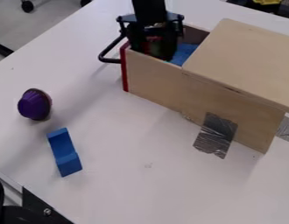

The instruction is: Put the strawberry in the drawer

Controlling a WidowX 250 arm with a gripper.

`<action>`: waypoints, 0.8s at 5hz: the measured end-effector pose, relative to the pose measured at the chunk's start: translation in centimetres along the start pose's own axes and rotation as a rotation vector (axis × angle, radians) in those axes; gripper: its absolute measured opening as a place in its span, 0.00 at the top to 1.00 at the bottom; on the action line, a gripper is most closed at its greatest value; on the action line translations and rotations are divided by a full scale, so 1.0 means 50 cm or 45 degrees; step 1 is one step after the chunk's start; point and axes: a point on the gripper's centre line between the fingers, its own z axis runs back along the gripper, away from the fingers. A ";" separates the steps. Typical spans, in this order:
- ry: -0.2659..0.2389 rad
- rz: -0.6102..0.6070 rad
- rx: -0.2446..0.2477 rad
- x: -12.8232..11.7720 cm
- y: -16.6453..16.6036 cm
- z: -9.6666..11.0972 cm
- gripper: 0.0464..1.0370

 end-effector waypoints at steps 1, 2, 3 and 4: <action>-0.027 -0.024 -0.009 0.016 -0.017 0.014 0.30; 0.001 -0.046 -0.011 0.016 -0.034 -0.005 0.26; 0.000 -0.035 0.006 0.023 -0.037 0.003 0.04; 0.050 0.005 0.021 0.003 -0.029 -0.005 0.04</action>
